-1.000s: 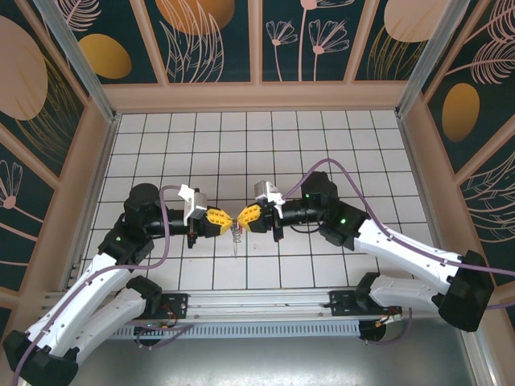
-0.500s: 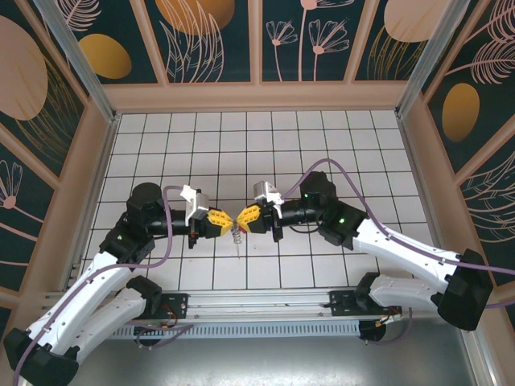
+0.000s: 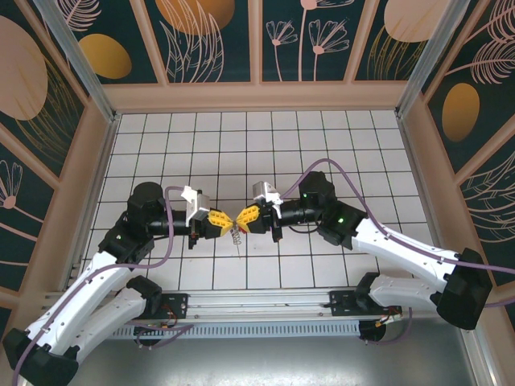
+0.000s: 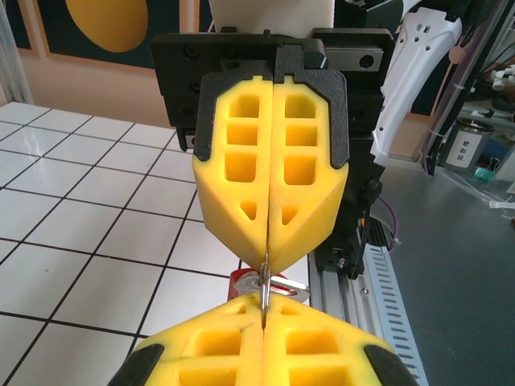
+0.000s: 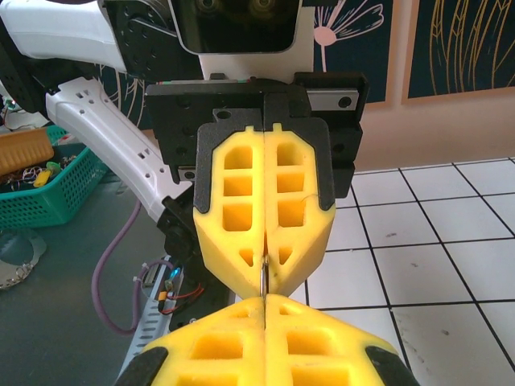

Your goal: Put the keys on the keyring

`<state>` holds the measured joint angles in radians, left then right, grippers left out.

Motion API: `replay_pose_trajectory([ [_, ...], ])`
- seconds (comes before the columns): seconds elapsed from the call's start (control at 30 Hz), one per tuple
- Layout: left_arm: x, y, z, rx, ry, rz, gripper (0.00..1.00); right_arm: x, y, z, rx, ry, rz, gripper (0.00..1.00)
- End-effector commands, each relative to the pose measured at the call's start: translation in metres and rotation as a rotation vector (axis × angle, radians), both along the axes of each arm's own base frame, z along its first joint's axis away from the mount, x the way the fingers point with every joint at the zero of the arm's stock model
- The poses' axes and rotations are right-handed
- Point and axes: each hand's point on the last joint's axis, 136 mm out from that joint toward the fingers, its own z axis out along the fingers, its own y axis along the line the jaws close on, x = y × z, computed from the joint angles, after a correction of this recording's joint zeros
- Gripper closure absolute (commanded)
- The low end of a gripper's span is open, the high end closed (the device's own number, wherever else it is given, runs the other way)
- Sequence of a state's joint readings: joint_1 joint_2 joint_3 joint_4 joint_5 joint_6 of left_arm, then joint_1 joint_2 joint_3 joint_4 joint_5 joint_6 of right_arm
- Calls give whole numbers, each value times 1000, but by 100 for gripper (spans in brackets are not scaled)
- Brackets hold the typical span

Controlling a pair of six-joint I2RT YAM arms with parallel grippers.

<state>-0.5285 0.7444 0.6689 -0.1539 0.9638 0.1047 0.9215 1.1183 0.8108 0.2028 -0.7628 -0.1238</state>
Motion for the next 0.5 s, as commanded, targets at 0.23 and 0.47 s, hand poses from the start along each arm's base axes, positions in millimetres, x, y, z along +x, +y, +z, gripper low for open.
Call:
replay_pose_trajectory([
  [0.23,7,-4,5,31,-50,15,100,-13,5,25,71,-39,78,100],
  [0.47,7,-5,3,48,-57,19,100,-14,6,25,70,-35,85,100],
])
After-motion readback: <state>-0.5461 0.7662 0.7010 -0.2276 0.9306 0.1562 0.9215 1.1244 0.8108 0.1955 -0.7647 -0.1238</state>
